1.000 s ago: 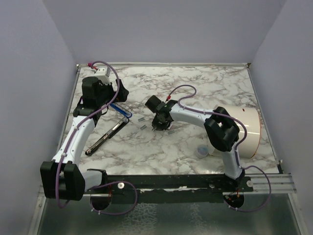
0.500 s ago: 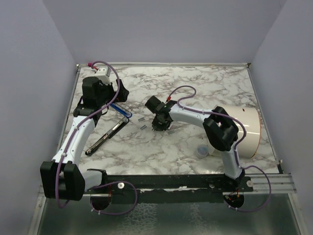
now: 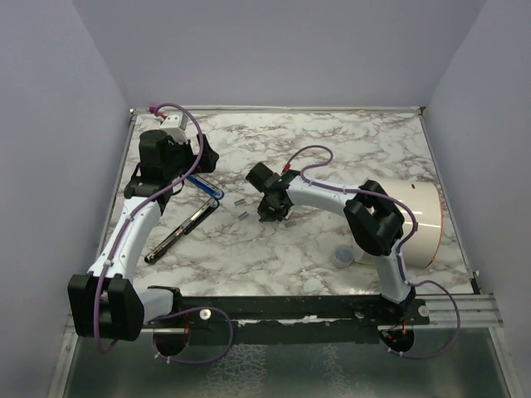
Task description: Unload the staples from the stapler
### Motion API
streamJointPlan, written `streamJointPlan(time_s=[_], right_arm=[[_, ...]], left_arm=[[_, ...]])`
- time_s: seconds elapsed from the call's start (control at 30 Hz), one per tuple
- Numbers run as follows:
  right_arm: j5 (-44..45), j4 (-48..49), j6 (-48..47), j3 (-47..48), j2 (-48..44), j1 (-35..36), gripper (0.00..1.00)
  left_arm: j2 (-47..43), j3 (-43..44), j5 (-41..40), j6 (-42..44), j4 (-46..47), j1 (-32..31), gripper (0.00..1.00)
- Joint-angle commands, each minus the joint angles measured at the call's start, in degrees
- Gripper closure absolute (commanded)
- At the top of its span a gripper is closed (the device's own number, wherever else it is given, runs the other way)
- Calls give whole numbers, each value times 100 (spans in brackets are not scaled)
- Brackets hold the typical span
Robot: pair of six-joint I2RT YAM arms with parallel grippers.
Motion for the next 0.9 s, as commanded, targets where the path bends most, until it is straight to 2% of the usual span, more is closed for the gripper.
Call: streamJointPlan(time_s=[0.0, 0.13, 0.4, 0.47, 0.6, 0.87], right_arm=[[298, -77, -215, 236, 93, -17, 99], [428, 116, -511, 175, -171, -17, 99], [456, 998, -676, -627, -893, -20, 99], [427, 927, -667, -566, -828, -32, 99], [307, 649, -684, -158, -505, -52, 83], [31, 333, -633, 397, 1, -52, 81]], left_arm=[[-138, 151, -101, 69, 57, -47, 2], [-123, 150, -93, 68, 55, -50, 2], [-92, 156, -70, 62, 49, -50, 2], [-92, 157, -64, 56, 49, -50, 2], [-100, 156, -63, 61, 46, -50, 2], [-127, 155, -73, 64, 48, -57, 2]])
